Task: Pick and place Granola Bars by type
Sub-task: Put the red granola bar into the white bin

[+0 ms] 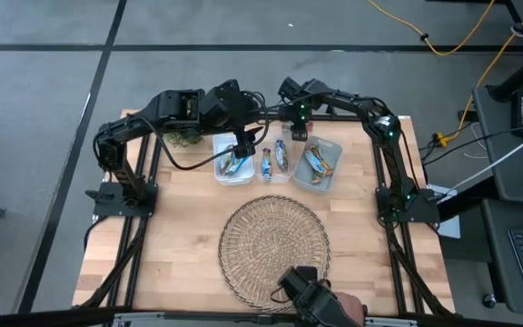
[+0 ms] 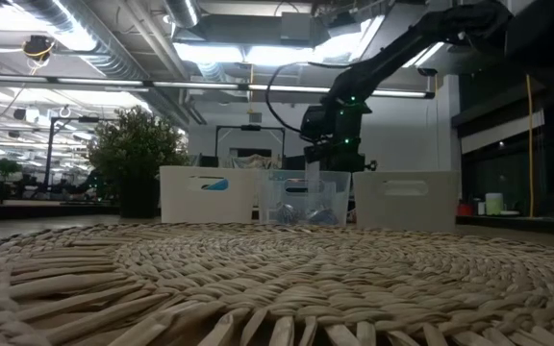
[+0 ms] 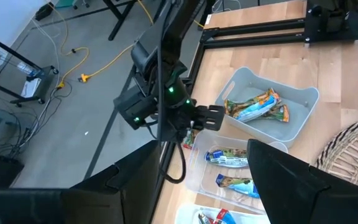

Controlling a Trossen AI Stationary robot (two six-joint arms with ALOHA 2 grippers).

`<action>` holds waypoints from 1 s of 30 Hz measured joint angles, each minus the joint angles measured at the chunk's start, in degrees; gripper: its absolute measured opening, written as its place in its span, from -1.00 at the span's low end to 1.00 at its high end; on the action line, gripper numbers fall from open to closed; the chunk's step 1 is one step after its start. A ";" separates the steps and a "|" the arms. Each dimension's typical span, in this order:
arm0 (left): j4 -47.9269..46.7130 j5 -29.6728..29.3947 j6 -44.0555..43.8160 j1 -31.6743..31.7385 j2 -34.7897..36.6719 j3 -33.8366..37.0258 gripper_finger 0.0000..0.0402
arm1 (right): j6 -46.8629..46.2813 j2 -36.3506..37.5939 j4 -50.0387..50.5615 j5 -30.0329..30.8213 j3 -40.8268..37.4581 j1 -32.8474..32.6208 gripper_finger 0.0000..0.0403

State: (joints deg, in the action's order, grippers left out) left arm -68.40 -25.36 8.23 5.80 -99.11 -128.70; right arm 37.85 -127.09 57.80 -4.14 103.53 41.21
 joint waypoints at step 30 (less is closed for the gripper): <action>0.01 1.28 -0.58 0.01 0.00 0.00 0.17 | -0.28 -1.07 -6.84 1.60 -4.22 0.11 -0.73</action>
State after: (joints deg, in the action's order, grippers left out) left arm -68.39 -24.08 7.64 5.80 -99.11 -128.70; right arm 37.57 -128.16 50.96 -2.55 99.31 41.32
